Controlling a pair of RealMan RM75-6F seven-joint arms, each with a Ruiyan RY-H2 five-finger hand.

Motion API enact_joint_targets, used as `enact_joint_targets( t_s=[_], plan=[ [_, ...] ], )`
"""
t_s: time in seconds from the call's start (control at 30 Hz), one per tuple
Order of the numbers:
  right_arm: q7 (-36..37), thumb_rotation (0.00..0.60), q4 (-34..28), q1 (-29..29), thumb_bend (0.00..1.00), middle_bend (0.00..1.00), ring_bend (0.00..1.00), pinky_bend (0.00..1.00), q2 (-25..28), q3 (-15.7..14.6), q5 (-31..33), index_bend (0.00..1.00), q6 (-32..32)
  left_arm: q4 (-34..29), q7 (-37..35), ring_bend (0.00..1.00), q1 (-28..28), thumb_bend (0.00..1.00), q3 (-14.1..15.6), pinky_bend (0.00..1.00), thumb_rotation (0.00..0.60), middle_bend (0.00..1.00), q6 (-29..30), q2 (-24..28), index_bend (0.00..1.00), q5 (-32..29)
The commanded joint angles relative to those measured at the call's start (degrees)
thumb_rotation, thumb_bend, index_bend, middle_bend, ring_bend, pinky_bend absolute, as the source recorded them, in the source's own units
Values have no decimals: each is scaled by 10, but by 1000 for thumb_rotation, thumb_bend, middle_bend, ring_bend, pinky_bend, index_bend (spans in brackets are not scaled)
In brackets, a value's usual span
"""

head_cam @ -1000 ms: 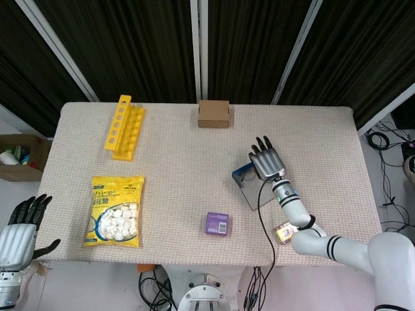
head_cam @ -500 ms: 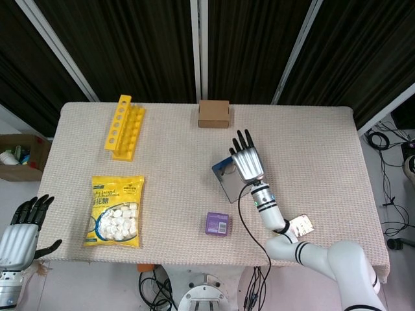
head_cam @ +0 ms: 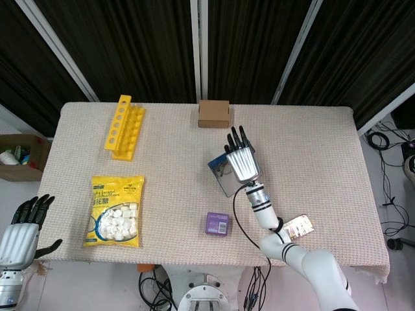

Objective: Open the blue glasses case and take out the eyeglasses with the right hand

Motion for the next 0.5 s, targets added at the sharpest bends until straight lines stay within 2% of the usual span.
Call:
enact_joint_targets(
  t_s=[0.03, 0.13, 0.23, 0.37, 0.5],
  plan=[
    [12, 600, 13, 5, 516, 216, 0, 0, -12, 12, 2, 580, -21, 0, 1, 45, -1, 125, 0, 105, 600, 66, -1, 0, 76, 0],
    [-5, 600, 12, 13, 503, 214, 0, 0, -13, 29, 15, 574, -47, -1, 1, 45, -1, 124, 0, 105, 600, 67, -3, 1, 76, -2],
    [-24, 600, -24, 22, 478, 185, 0, 0, -2, 61, 48, 513, -96, -3, 2, 45, -2, 125, 1, 105, 600, 67, -6, 1, 76, -4],
    [-67, 600, -82, 27, 446, 136, 0, 0, 28, 89, 79, 346, -132, -4, 3, 45, -1, 124, 1, 105, 600, 67, -5, 3, 76, -4],
    [-102, 600, -168, 19, 359, 104, 0, 0, 72, 114, 115, 108, -154, -5, 4, 45, 1, 124, 1, 104, 600, 67, -3, 3, 76, -5]
  ],
)
